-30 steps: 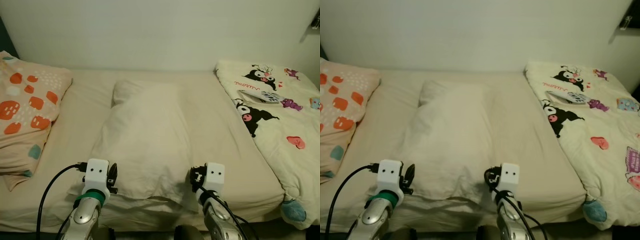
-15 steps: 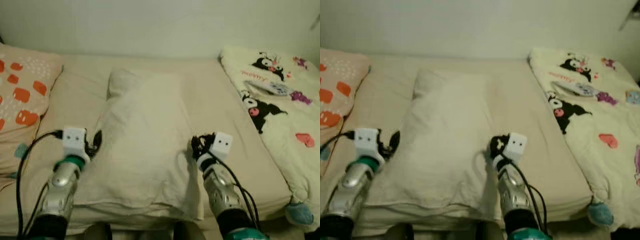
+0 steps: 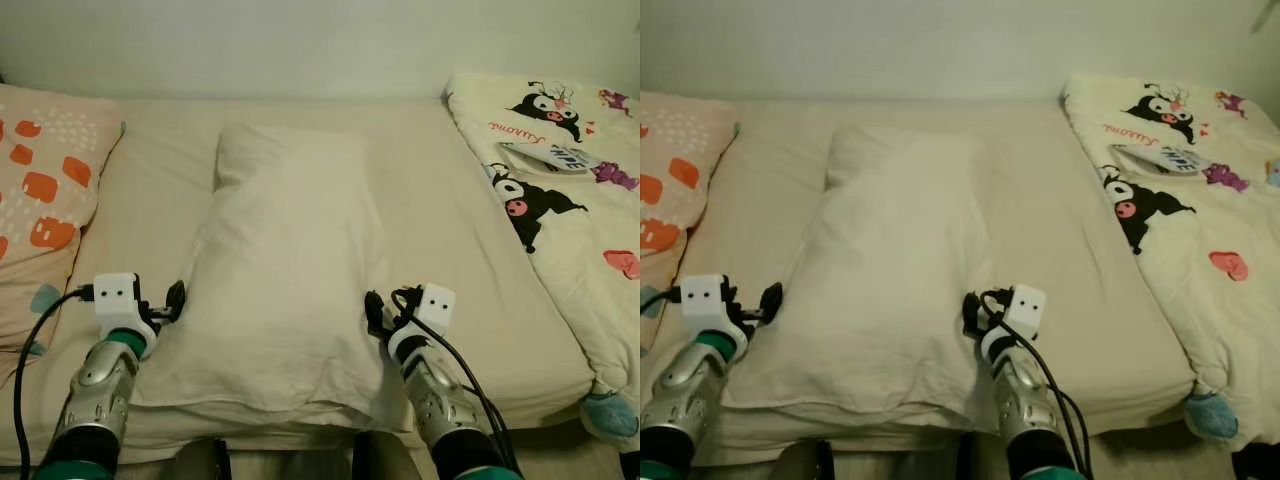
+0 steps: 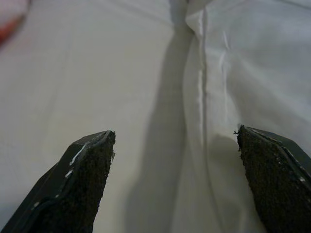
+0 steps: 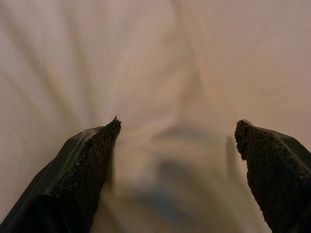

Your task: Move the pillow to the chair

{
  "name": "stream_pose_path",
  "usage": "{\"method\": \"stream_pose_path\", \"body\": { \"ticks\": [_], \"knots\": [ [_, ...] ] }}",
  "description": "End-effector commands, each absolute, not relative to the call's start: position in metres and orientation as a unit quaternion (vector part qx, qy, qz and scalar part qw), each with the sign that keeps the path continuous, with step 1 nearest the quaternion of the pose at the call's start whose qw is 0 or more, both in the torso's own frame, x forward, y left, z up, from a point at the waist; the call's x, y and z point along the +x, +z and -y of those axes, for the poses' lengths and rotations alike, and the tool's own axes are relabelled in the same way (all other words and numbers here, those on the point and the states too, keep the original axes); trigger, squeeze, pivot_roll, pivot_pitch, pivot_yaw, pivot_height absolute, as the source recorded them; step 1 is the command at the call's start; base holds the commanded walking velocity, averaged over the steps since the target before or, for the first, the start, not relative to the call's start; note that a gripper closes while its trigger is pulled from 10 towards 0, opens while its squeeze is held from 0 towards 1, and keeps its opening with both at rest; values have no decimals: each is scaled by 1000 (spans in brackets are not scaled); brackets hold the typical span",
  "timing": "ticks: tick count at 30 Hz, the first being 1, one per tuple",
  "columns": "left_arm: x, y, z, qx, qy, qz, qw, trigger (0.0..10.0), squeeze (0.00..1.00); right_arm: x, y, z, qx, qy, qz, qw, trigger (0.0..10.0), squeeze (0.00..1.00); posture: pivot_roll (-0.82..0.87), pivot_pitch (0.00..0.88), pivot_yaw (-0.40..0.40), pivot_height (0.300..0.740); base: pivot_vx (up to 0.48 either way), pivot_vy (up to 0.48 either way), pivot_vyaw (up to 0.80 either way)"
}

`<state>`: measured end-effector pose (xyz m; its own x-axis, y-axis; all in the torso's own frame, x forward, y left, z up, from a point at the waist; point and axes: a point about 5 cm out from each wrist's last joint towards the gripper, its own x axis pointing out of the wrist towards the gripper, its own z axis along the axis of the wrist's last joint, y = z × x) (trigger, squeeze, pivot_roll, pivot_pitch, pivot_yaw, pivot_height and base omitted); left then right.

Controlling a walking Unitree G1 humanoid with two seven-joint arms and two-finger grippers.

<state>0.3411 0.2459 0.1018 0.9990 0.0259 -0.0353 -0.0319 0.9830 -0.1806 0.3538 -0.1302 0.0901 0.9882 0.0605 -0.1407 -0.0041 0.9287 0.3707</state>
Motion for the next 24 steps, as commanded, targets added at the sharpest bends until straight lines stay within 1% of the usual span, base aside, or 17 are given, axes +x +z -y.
{"method": "stream_pose_path", "body": {
  "ticks": [1, 2, 4, 7, 8, 10, 11, 12, 13, 14, 15, 17, 18, 19, 20, 22, 24],
  "knots": [
    [333, 82, -242, -124, 8, -48, 991, 10000, 1000, 344, 70, 123, 202, 28, -120, 971, 10000, 1000, -65, 216, -4, 607, 0, 0, 0],
    [333, 82, -242, -124, 8, -48, 991, 10000, 1000, 344, 70, 123, 202, 28, -120, 971, 10000, 1000, -65, 216, -4, 607, 0, 0, 0],
    [330, 76, -240, -151, 7, -51, 987, 10000, 1000, 342, 66, 117, 207, 45, -133, 968, 10000, 1000, -67, 214, -5, 607, 0, 0, 0],
    [329, 73, -228, -241, -24, -30, 970, 10000, 1000, 335, 56, 93, 231, 117, -180, 949, 10000, 1000, -67, 206, -7, 607, 0, 0, 0],
    [329, 73, -228, -241, -24, -30, 970, 10000, 1000, 335, 56, 93, 231, 117, -180, 949, 10000, 1000, -67, 206, -7, 607, 0, 0, 0],
    [330, 73, -217, -267, -58, -23, 962, 10000, 1000, 328, 52, 71, 252, 185, -210, 927, 10000, 1000, -64, 203, -9, 607, 0, 0, 0],
    [330, 73, -217, -267, -58, -23, 962, 10000, 1000, 328, 52, 71, 252, 185, -210, 927, 10000, 1000, -64, 203, -9, 607, 0, 0, 0],
    [330, 72, -210, -279, -78, -25, 957, 10000, 1000, 324, 51, 61, 256, 220, -222, 915, 10000, 1000, -62, 202, -9, 607, 0, 0, 0],
    [330, 72, -210, -279, -78, -25, 957, 10000, 1000, 324, 51, 61, 256, 220, -222, 915, 10000, 1000, -62, 202, -9, 607, 0, 0, 0],
    [327, 67, -189, -322, -143, -39, 935, 10000, 1000, 318, 56, 38, 265, 304, -240, 883, 10000, 0, -61, 196, -5, 607, 0, 0, 0],
    [327, 67, -189, -322, -143, -39, 935, 10000, 1000, 318, 56, 38, 265, 304, -240, 883, 10000, 0, -61, 196, -5, 607, 0, 0, 0],
    [322, 68, -172, -357, -198, -42, 912, 10000, 1000, 314, 61, 26, 273, 355, -249, 858, 10000, 0, -60, 190, 0, 607, 0, 0, 0],
    [322, 68, -172, -357, -198, -42, 912, 10000, 1000, 314, 61, 26, 273, 355, -249, 858, 10000, 0, -60, 190, 0, 607, 0, 0, 0],
    [317, 69, -160, -373, -240, -49, 895, 10000, 1000, 313, 65, 23, 272, 382, -252, 847, 10000, 0, -60, 188, 2, 607, 0, 0, 0],
    [317, 69, -160, -373, -240, -49, 895, 10000, 1000, 313, 65, 23, 272, 382, -252, 847, 10000, 0, -60, 188, 2, 607, 0, 0, 0],
    [307, 70, -146, -388, -301, -67, 868, 10000, 1000, 310, 68, 21, 266, 418, -251, 831, 10000, 0, -59, 186, 5, 607, 0, 0, 0],
    [307, 70, -146, -388, -301, -67, 868, 10000, 1000, 310, 68, 21, 266, 418, -251, 831, 10000, 0, -59, 186, 5, 607, 0, 0, 0]
  ]
}}
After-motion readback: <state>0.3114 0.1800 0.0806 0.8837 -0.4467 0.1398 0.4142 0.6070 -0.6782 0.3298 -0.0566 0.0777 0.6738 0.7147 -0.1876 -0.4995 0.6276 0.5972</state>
